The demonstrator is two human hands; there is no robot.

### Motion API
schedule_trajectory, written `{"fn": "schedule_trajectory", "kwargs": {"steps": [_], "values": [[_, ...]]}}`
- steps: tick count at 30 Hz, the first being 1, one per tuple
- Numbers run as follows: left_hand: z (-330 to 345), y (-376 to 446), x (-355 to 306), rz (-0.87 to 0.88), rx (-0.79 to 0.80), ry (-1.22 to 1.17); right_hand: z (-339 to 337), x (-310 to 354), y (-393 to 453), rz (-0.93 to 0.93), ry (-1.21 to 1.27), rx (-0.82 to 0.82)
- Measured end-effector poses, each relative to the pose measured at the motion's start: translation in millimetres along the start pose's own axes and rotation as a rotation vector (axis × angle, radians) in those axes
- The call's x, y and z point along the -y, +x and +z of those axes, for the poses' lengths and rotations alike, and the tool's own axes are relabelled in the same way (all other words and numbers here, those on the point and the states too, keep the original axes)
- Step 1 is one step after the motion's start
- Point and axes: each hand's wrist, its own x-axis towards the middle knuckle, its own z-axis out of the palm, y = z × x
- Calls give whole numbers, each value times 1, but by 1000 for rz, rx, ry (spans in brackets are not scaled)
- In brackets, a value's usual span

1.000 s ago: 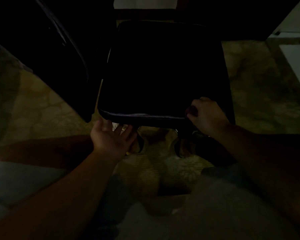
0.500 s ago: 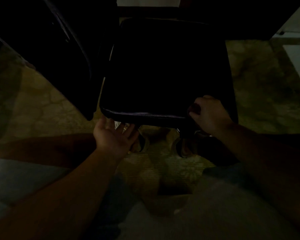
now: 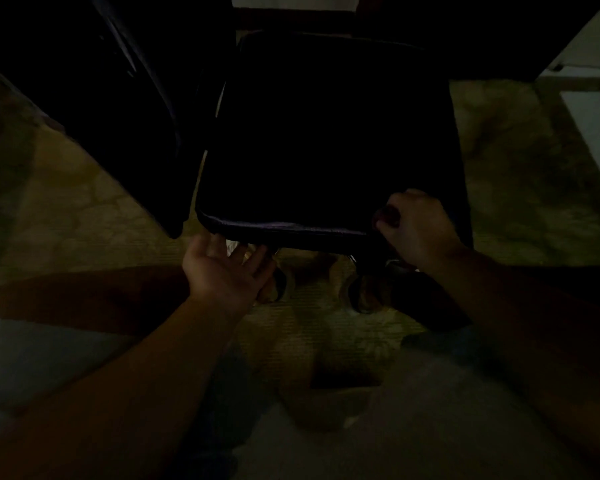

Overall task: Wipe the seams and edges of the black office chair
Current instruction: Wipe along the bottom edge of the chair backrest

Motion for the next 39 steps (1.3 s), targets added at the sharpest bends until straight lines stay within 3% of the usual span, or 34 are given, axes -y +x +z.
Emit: {"fn": "schedule_trajectory", "kwargs": {"steps": [5,9,13,17,21,25,29,33,37,39], "values": [[-1,-1,1,1,14,14,3,7,-3,-112,-16,98],[0,0,0,-8,-13,-7,2,7,-1,11,8,-24],[0,1,-1,-12,-17,-7,3,13,-3,-98,-15,96],[2,0,-2,-14,-14,-8,5,12,-5,-19,1,-12],[2,1,-1,-11,-9,13,5,18,-6,-82,-5,92],[1,2,-2,-8,-15,15,-2,13,1,10,-11,-11],[1,1,-4,-13,-12,31,1,18,-1,-73,-35,109],[-1,1,-5,-17,-14,23,1,15,0,30,-11,13],[0,-1,-3,-17,-3,25,3,21,-3,-58,-24,106],[-1,-1,-4,-21,-3,33,3,20,-3,-47,-35,70]]}}
